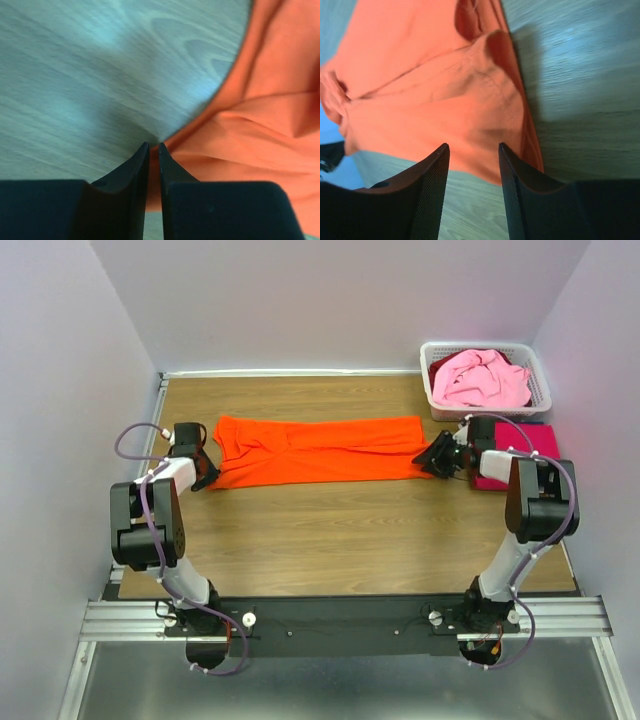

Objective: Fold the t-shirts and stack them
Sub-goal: Fold the tshirt

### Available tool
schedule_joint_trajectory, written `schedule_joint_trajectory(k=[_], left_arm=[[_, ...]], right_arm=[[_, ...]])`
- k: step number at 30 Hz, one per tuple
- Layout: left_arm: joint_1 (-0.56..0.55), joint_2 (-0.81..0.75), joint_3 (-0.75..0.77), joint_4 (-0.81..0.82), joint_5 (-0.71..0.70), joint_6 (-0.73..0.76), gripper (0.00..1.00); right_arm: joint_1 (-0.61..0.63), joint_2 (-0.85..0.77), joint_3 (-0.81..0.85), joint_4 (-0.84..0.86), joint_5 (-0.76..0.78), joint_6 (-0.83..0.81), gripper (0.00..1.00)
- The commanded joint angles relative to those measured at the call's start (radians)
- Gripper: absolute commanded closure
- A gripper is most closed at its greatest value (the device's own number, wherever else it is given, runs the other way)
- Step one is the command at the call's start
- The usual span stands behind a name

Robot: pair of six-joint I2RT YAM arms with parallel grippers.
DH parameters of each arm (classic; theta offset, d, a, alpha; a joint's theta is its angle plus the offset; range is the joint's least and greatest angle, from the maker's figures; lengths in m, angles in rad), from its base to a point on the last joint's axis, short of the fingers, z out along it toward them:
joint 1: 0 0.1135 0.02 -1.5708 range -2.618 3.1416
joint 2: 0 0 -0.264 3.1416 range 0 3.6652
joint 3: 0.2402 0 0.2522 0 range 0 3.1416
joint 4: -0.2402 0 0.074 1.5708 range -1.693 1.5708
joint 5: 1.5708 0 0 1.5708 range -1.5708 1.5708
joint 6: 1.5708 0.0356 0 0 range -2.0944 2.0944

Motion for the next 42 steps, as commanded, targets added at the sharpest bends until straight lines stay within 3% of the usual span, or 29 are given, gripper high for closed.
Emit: schedule_joint_trajectory(k=[1, 13, 15, 19, 21, 23, 30, 42], left_arm=[[0.038, 0.011, -0.047, -0.025, 0.034, 0.003, 0.83], [0.119, -0.158, -0.18, -0.045, 0.012, 0.011, 0.84], [0.118, -0.23, -0.174, -0.045, 0.015, 0.009, 0.79], [0.08, -0.36, -0.157, -0.029, 0.046, 0.008, 0.55], [0.064, -0.377, -0.15, -0.031, 0.074, 0.005, 0.5], [0.041, -0.394, -0.149, -0.029, 0.126, -0.004, 0.44], [0.015, -0.44, -0.186, -0.022, 0.166, -0.003, 0.44], [0.01, -0.48, -0.229, -0.034, 0.193, 0.003, 0.44]], right_arm=[[-0.041, 0.05, -0.073, 0.016, -0.008, 0.043, 0.49], [-0.075, -0.163, -0.239, -0.038, 0.078, -0.014, 0.49], [-0.072, -0.204, -0.223, -0.075, 0.054, -0.06, 0.49], [-0.02, -0.264, -0.131, -0.127, 0.029, -0.106, 0.48], [0.011, -0.273, -0.103, -0.124, 0.002, -0.106, 0.48], [0.057, -0.248, -0.051, -0.112, -0.038, -0.102, 0.48], [0.201, -0.08, 0.04, -0.017, -0.139, -0.068, 0.57], [0.2, 0.098, 0.14, -0.003, -0.113, -0.094, 0.65]])
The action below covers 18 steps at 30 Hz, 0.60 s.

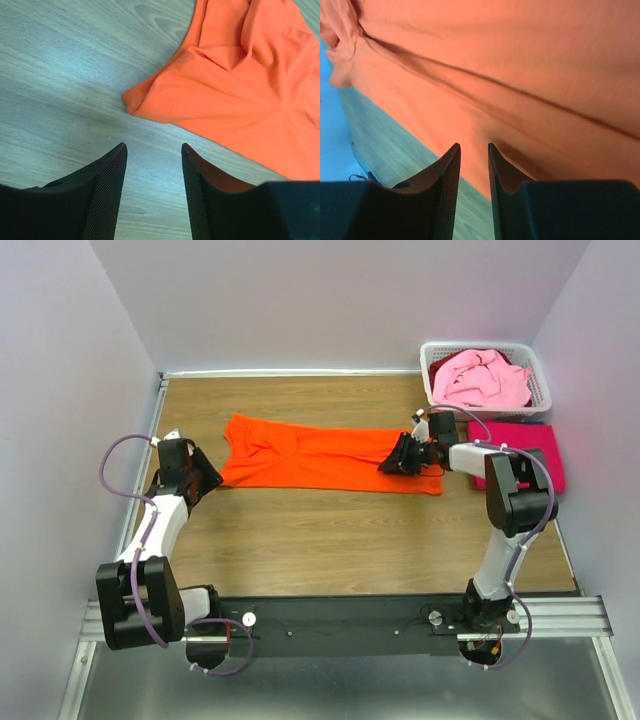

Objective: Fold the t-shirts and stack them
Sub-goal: Fold the tshirt

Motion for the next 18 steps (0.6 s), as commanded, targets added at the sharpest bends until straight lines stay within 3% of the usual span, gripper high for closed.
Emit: schedule_joint_trajectory(k=[1, 10, 18], left_arm=[[-0.006, -0.026, -0.015, -0.013, 0.031, 0.004, 0.44], [-0.001, -0.014, -0.076, 0.039, 0.089, -0.041, 0.42], [0.007, 0.009, -0.095, 0.102, 0.105, -0.07, 0.39]], right_arm=[[-0.015, 0.044, 0.06, 0.02, 0.006, -0.021, 0.65], [-0.109, 0.05, 0.083, 0.021, 0.043, 0.002, 0.65], [-0.152, -0.12, -0.052, 0.023, 0.103, -0.008, 0.64]])
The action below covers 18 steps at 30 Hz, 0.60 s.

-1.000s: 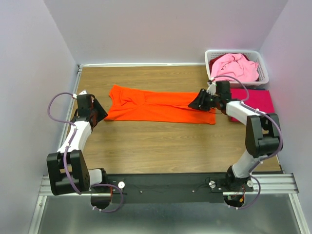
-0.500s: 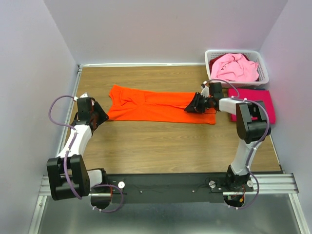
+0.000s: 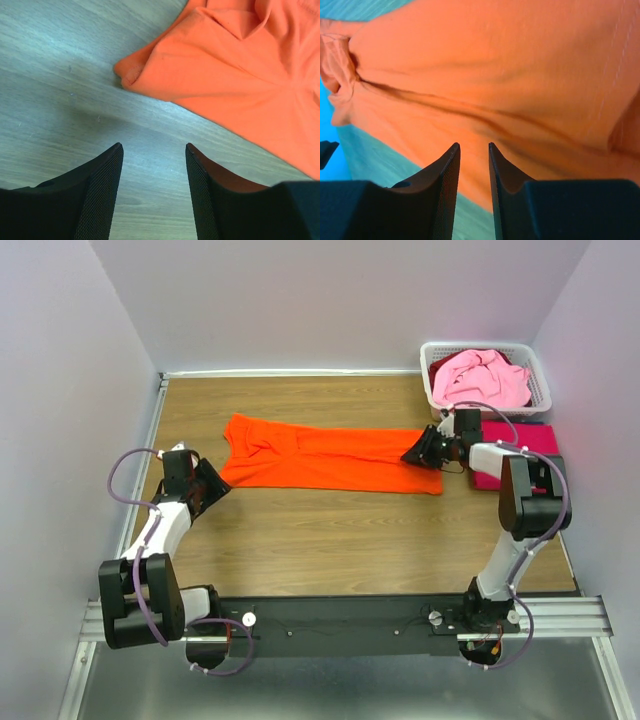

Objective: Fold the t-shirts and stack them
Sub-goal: Fold the tshirt

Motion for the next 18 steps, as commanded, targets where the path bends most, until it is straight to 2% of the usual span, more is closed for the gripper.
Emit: schedule_joint_trajectory(k=[1, 4, 7, 13, 18], left_arm=[[0.004, 0.006, 0.0, 0.061, 0.016, -0.025, 0.39], [0.007, 0.017, 0.002, 0.089, 0.002, -0.046, 0.4], [0.013, 0.043, 0.005, 0.11, -0.028, -0.081, 0.4], [0.045, 0.058, -0.044, 0.221, -0.009, -0.221, 0.42], [0.071, 0.047, -0.122, 0.357, 0.033, -0.272, 0.41]], right_arm=[[-0.018, -0.155, -0.078, 0.01, 0.04, -0.004, 0.63], [-0.02, -0.247, -0.144, 0.01, 0.042, 0.015, 0.54], [-0.049, -0.306, -0.214, 0.01, 0.055, 0.028, 0.5], [-0.118, -0.419, -0.354, 0.061, 0.054, 0.117, 0.32], [-0.17, -0.453, -0.473, 0.226, -0.029, 0.212, 0.33]])
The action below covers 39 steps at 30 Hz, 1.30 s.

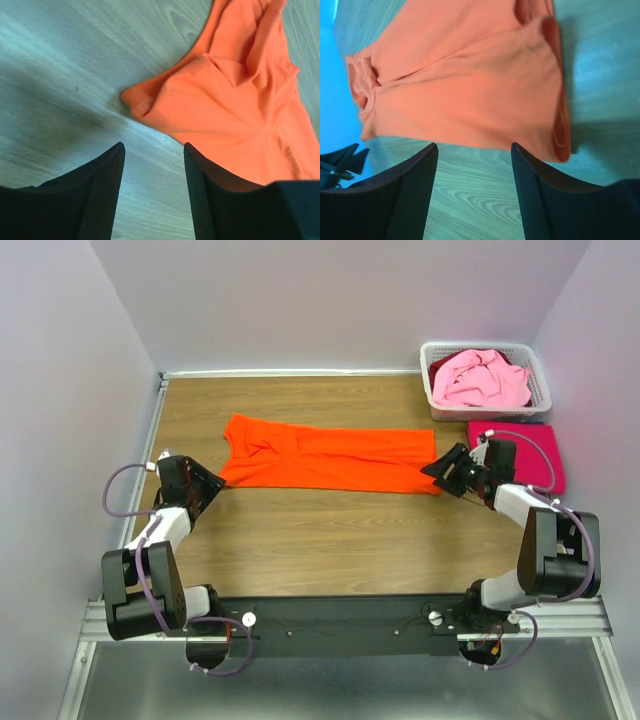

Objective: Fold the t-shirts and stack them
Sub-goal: Fold the tshirt

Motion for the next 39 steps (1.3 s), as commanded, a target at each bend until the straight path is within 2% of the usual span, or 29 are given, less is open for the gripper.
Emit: schedule_joint_trajectory(k=[1, 5, 10, 19, 30, 37, 39], left_arm=[[0.02, -0.001, -0.051, 0.136, 0.037, -0.071, 0.41], [0.024, 0.054, -0.048, 0.171, 0.074, -0.072, 0.43], [0.029, 0.093, -0.038, 0.18, 0.063, -0.066, 0.46], [0.038, 0.16, -0.022, 0.231, 0.088, -0.072, 0.53], [0.058, 0.186, -0.07, 0.381, 0.126, -0.14, 0.53], [0.066, 0.249, -0.051, 0.397, 0.121, -0.137, 0.63], [0.07, 0.258, -0.055, 0.397, 0.12, -0.135, 0.72]], right_arm=[[-0.031, -0.02, -0.084, 0.169, -0.069, 0.101, 0.34], [-0.055, 0.047, -0.144, 0.346, -0.137, 0.187, 0.41], [-0.058, 0.107, -0.152, 0.435, -0.181, 0.223, 0.45], [-0.063, 0.168, -0.148, 0.46, -0.174, 0.189, 0.47], [-0.123, 0.256, -0.178, 0.493, -0.169, 0.192, 0.54], [-0.155, 0.28, -0.205, 0.492, -0.158, 0.195, 0.57], [-0.164, 0.279, -0.207, 0.49, -0.155, 0.198, 0.58]])
